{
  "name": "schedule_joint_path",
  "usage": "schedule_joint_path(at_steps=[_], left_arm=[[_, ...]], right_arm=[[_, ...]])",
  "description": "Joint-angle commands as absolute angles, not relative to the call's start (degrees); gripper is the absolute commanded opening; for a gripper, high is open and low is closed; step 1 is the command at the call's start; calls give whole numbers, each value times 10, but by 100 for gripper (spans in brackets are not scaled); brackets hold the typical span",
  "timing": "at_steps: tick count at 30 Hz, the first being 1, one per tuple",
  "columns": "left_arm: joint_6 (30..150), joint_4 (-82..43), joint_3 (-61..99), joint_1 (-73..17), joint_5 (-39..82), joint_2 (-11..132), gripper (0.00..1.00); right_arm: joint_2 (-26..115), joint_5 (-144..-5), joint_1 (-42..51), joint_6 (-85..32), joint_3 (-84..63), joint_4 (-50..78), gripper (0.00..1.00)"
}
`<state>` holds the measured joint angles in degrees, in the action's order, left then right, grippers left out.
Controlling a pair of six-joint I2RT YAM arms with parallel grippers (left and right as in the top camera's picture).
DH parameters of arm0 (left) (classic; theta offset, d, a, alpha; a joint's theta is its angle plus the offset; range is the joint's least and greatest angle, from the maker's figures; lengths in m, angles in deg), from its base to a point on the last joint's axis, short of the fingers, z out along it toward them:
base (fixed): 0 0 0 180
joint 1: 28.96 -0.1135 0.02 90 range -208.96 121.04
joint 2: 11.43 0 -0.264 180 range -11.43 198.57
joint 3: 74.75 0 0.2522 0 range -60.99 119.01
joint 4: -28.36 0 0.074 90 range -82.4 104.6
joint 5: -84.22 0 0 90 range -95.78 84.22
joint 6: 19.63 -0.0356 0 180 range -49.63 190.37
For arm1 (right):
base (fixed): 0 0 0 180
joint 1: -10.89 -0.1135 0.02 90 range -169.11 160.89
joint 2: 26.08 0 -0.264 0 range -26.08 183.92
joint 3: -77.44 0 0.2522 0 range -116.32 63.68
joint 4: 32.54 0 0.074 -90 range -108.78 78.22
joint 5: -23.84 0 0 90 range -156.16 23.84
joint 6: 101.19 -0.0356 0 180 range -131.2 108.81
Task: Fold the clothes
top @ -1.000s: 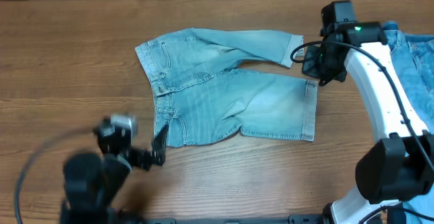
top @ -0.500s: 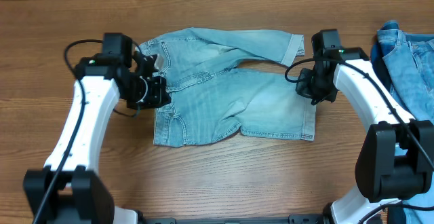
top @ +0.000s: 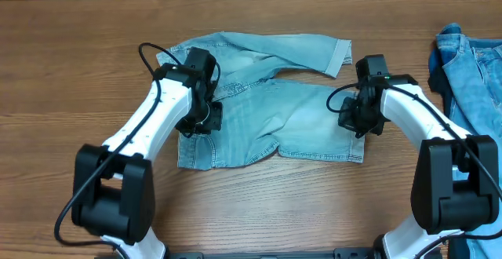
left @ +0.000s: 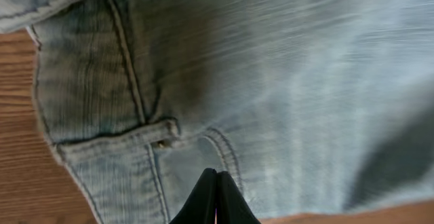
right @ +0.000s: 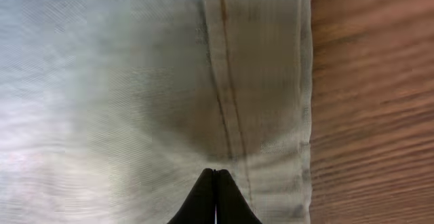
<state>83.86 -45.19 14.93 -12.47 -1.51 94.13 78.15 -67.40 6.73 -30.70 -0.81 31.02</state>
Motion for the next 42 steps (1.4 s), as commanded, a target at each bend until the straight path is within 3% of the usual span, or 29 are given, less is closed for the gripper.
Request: schedule_joint_path(at_steps=[1,7,12,21,23,24,28,30,31,32,33,35,41,42], left_arm=[[855,-447,151,-124,-34,982,4],[859,-441,149,-124,-55,1042,4],[918,-492,149,-124,-152,1060,4],[927,-592,150,-124,-152,1059,4],[927,-595,173,-124,-152,1055,4],[927,-603,189,-124,-151,1053,4],[927,-671,353,-124,-147,1018,4],[927,-652,402,-124,-148,991,4],[927,-632,403,-124,-148,985,7],[927,-605,403,-124,-148,983,6],[927,-571,394,-124,-148,989,4],[927,-512,366,-124,-148,1005,4],[927,-361,336,-125,-147,1050,4],[927,-346,336,-124,-145,1056,12]], right_arm=[[780,-676,69,-309,20,293,4],[780,-606,69,-275,57,257,4],[780,-520,81,-273,57,254,4],[780,-562,106,-279,55,320,4],[780,-569,106,-279,36,314,33],[780,-575,106,-279,16,320,40],[780,-621,105,-275,-120,393,47],[780,-628,105,-275,-184,407,47],[780,-629,105,-275,-199,398,41],[780,-630,105,-274,-204,363,31],[780,-645,105,-260,-203,325,16],[781,-696,105,-226,-200,259,4],[805,-740,87,-139,-200,141,4],[818,-741,81,-137,-200,129,4]])
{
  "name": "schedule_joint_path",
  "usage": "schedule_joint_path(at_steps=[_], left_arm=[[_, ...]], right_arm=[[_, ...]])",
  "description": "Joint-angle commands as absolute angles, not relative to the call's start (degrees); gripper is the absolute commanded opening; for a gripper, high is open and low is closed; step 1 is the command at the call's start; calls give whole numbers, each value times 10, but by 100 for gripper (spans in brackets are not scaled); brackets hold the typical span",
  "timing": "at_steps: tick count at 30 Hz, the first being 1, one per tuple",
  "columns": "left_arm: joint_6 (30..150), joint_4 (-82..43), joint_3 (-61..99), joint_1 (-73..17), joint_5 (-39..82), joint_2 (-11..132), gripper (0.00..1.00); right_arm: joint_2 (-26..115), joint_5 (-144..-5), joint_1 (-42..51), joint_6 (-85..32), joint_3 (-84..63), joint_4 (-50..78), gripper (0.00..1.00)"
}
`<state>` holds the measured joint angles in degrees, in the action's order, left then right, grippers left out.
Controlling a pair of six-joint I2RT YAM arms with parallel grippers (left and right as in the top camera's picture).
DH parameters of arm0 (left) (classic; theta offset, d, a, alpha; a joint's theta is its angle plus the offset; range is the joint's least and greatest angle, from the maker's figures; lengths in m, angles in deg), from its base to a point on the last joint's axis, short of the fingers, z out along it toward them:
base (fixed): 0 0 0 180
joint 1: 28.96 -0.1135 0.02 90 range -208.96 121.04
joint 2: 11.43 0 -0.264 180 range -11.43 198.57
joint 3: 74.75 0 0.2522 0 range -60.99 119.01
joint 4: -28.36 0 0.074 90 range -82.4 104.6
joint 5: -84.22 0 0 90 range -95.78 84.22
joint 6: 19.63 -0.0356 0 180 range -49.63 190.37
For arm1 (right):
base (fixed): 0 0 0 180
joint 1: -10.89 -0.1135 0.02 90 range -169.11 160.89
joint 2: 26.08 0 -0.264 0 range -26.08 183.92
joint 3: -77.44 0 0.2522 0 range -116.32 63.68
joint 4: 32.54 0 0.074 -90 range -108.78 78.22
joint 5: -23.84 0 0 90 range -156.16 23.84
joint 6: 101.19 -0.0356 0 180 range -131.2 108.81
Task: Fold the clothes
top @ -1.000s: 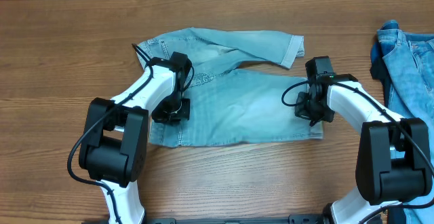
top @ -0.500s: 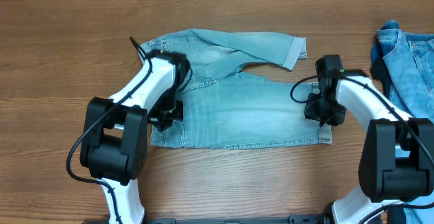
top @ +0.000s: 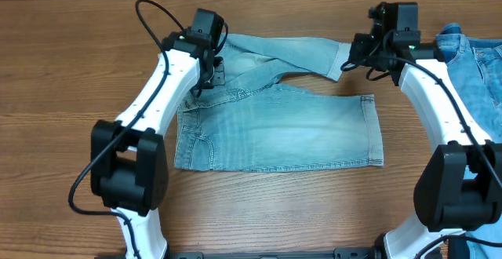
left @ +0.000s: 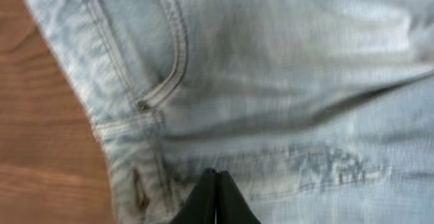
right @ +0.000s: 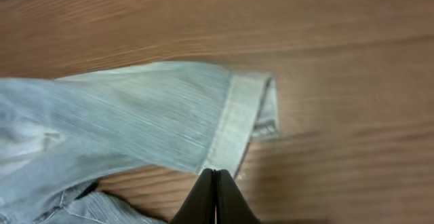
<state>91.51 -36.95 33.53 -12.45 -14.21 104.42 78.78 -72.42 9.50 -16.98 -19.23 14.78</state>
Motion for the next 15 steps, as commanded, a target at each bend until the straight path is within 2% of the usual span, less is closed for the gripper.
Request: schedule_joint_path(at_steps=[1,2,4,15], left_arm=[[918,-335,336,-124,-131,1064,14],[895,-322,336,-124,-99,1078,15],[888,-292,336,-124,-75,1125,4],[861,-318,336,-123,-47,1155,4]], right_arm=[[829,-743,76,-137,-200,123,4],[847,-745,70,-137,-200,117,4],[893,-755,56,-134,-200,94,4],[905,-752,53,-107,-200,32,4]])
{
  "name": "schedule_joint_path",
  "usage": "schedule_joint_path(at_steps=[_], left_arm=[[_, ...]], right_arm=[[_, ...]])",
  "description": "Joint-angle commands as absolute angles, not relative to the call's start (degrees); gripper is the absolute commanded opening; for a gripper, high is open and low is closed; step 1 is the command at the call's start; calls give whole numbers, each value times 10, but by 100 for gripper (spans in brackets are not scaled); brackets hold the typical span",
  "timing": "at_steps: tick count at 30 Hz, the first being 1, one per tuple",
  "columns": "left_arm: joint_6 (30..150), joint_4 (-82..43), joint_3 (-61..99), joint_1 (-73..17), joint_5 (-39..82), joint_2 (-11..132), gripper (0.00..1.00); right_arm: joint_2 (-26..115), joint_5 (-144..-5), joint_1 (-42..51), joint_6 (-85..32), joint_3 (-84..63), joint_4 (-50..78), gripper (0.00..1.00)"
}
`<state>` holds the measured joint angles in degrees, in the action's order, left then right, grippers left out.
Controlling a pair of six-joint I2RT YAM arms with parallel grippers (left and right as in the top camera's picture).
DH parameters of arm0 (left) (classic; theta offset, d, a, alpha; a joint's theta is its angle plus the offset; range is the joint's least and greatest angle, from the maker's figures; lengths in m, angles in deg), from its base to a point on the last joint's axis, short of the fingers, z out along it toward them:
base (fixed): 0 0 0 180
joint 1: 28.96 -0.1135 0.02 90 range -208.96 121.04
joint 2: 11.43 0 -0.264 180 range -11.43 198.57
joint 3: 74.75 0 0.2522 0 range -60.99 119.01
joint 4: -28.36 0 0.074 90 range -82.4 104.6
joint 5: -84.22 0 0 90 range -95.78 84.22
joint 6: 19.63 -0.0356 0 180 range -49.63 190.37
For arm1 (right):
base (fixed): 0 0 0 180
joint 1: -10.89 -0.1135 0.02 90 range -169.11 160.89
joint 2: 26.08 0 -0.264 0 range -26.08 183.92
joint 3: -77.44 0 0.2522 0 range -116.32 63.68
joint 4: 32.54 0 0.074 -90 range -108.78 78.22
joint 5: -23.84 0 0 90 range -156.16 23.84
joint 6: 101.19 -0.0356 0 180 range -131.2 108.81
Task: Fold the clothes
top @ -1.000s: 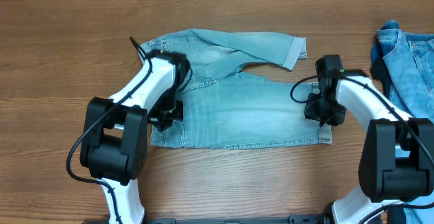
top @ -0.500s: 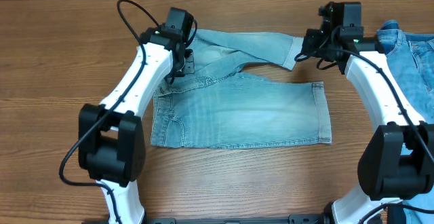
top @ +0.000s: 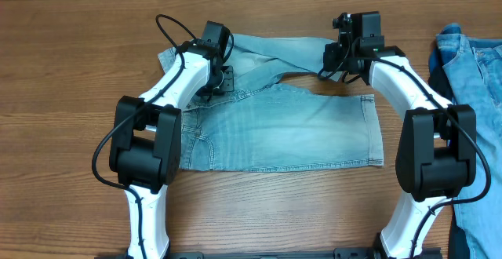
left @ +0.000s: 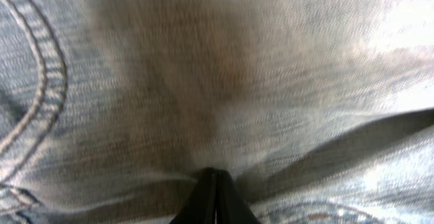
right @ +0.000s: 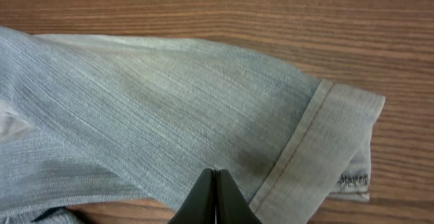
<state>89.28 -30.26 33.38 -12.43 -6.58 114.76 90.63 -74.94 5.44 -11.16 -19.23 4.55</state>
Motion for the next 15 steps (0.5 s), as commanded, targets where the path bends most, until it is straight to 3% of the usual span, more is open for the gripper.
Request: schedule_joint_path(at_steps=[1,15], left_arm=[[851,-328,336,-123,-44,1155,4],[821,-404,336,-123,-49,1155,4]], right_arm=[[907,-752,53,-107,-200,24,4],[981,-709,53,-107,-200,13,4]])
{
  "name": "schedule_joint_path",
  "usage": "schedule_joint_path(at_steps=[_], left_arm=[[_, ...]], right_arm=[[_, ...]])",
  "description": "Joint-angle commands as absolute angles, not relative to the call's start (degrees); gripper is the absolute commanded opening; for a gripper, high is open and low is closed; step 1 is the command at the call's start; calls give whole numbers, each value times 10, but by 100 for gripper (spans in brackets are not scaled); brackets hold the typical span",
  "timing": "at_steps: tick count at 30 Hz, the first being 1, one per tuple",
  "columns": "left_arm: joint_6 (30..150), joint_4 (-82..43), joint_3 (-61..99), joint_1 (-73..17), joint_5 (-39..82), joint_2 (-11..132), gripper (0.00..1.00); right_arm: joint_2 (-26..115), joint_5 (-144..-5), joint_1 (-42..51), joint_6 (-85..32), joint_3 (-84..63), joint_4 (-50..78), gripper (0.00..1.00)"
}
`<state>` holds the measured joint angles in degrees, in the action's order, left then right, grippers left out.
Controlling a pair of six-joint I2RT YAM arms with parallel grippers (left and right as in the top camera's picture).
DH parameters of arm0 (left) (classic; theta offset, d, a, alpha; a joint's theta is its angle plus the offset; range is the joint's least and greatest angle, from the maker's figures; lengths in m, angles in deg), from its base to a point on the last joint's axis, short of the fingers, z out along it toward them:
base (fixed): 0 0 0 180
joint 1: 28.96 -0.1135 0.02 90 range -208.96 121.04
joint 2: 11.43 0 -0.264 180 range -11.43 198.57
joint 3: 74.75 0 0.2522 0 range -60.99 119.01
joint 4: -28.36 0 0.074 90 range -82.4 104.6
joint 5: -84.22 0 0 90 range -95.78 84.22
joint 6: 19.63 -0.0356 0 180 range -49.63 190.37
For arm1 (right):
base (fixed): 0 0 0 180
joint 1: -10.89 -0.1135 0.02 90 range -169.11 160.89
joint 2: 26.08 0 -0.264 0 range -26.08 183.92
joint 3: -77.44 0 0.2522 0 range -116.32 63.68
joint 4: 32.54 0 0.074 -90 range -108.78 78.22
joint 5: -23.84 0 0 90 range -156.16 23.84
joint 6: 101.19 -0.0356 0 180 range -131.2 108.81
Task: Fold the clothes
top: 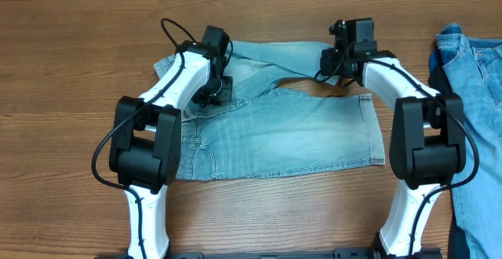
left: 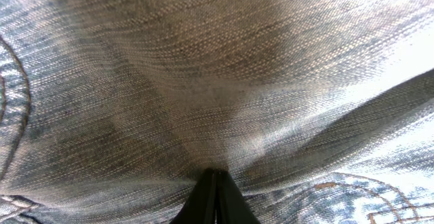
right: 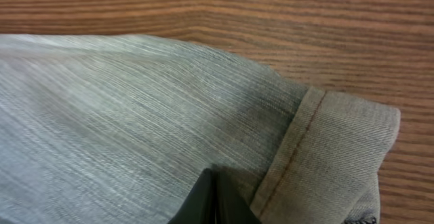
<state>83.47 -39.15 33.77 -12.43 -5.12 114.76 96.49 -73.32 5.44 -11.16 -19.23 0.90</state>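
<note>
Light-blue jeans lie flat on the wooden table, waist to the left. The far leg runs along the back and ends in a turned-up cuff. My left gripper is shut, its tips pressed on the denim near the seat; a front pocket seam shows close by. My right gripper is shut too, tips down on the far leg just left of the cuff. In the wrist views both the left gripper and the right gripper show nothing between the fingers.
A second, darker blue pair of jeans lies at the table's right edge, beyond my right arm. Bare wood runs behind the far leg.
Both wrist cameras now sit closer to the denim, so both grippers have come down onto it. The right one has shifted slightly left along the far leg. Both stay shut.
At first both shut grippers rested on the rumpled near leg, left at the waist side, right at the hem. Then the near leg lay flat and the grippers were up by the far leg. Later they stood over the seat and the cuff, now pressing there.
</note>
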Motion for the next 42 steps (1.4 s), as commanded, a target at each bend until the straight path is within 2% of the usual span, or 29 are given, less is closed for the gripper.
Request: schedule_joint_path(at_steps=[1,14,18,19,20,24,28,30,34,39,42], left_arm=[[821,-404,336,-123,-49,1155,4],[788,-402,336,-127,-71,1155,21],[789,-399,336,-127,-105,1155,22],[789,-397,336,-127,-104,1155,22],[789,-396,336,-127,-104,1155,23],[789,-399,336,-127,-105,1155,27],[789,-400,336,-127,-104,1155,36],[789,-399,336,-127,-104,1155,42],[789,-399,336,-127,-104,1155,46],[789,-400,336,-127,-104,1155,50],[789,-400,336,-127,-105,1155,52]], right_arm=[[981,-700,53,-107,-200,25,4],[981,-671,54,-175,-200,277,4],[980,-666,55,-174,-219,276,4],[980,-666,55,-174,-233,270,5],[980,-666,55,-174,-250,259,14],[980,-666,55,-174,-295,182,37],[970,-666,55,-184,-315,246,36],[952,-651,60,-232,-335,331,36],[930,-650,78,-312,-338,438,38],[930,-672,82,-317,-323,441,38],[931,-721,82,-325,-302,398,38]])
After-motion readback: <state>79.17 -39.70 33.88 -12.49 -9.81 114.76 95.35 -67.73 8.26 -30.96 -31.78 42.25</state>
